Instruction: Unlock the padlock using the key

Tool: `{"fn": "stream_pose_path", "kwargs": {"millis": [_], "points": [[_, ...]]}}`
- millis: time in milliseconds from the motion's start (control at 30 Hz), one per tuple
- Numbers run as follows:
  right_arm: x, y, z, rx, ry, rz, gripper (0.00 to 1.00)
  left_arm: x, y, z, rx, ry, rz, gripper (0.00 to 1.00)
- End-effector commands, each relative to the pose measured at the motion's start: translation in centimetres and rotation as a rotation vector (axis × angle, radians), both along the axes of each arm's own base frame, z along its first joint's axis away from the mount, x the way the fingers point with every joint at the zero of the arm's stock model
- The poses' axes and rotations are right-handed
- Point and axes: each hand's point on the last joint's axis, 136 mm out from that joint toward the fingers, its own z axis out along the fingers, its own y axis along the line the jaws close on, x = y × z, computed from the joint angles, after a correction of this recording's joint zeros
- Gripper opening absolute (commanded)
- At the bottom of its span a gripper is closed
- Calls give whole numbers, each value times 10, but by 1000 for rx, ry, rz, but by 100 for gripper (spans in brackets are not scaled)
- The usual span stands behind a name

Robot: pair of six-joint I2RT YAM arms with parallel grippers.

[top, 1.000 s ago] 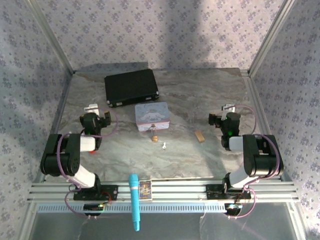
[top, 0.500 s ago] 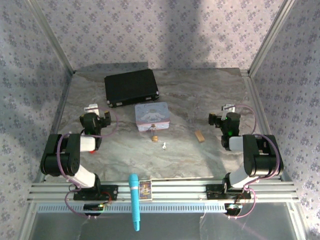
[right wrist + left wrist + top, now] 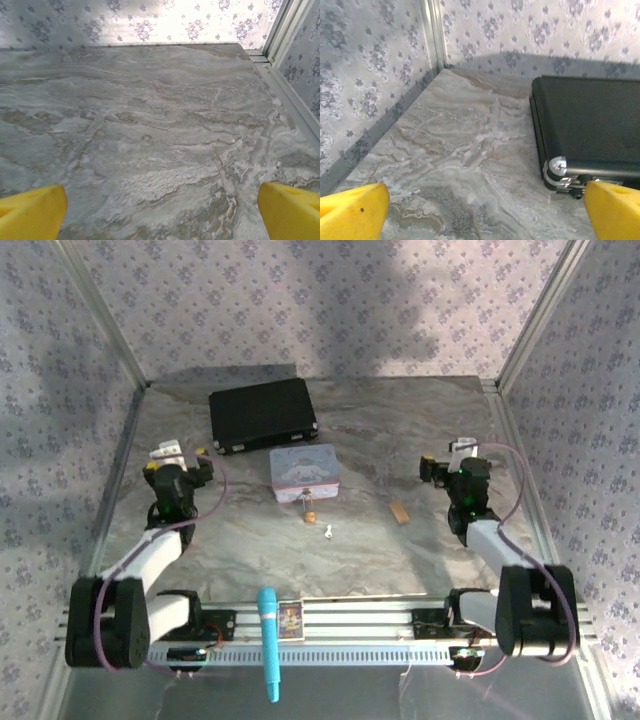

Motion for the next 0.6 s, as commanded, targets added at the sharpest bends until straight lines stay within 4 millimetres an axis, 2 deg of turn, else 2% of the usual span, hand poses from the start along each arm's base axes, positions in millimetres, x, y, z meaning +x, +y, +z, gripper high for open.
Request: {"fn": "stream_pose_path", "kwargs": {"millis": [0, 100, 233, 367, 467, 567], "points": [[-20, 8, 13, 156, 76, -20, 100, -18, -1, 11, -246, 21, 55, 100], [-31, 14, 23, 338, 120, -45, 100, -31, -9, 22, -468, -81, 57, 100], [-40, 56, 23, 451, 179, 133, 100, -38, -32, 26, -624, -66, -54, 100], [-53, 94, 8, 382, 295, 190, 100, -42, -77, 20, -683, 98, -215, 100], [-63, 120, -2, 305, 329, 208, 100, -49, -118, 9, -601, 274, -325, 100], [-70, 150, -11, 325, 354, 232, 98, -58, -156, 1, -511, 379, -428, 100]]}}
